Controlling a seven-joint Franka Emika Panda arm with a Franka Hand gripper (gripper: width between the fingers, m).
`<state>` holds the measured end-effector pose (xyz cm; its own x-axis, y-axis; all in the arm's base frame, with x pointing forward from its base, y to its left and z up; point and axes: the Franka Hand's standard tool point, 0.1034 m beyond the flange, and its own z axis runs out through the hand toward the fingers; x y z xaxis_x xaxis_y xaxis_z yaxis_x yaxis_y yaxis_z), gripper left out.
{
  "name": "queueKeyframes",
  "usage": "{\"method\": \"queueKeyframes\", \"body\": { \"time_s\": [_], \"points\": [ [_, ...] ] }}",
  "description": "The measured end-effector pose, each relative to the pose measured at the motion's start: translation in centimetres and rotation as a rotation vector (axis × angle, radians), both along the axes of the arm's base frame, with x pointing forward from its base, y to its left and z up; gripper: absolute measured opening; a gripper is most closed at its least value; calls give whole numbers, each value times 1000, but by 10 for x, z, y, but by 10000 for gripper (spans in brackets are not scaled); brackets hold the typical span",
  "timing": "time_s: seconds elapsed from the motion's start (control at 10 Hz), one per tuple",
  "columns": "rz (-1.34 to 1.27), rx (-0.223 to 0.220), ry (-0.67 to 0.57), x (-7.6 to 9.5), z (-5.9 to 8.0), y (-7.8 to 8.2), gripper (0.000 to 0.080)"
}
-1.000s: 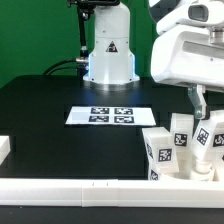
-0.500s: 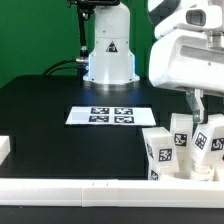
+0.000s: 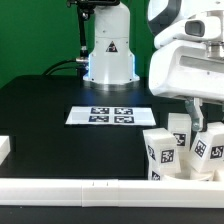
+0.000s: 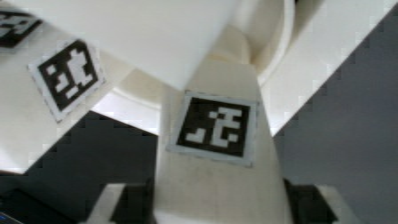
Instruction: Assemble stool
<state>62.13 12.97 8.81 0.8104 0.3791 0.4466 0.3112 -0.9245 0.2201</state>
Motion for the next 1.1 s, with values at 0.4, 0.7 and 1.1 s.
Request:
{"method": "queueKeyframes", "body": {
  "time_s": [0.4,0.7,1.1],
  "points": [
    [-34,-6,61,3,5,-1,541],
    [-186,39,302,16,30,10,644],
    [-239,33,445,22,38,9,648]
  ]
}}
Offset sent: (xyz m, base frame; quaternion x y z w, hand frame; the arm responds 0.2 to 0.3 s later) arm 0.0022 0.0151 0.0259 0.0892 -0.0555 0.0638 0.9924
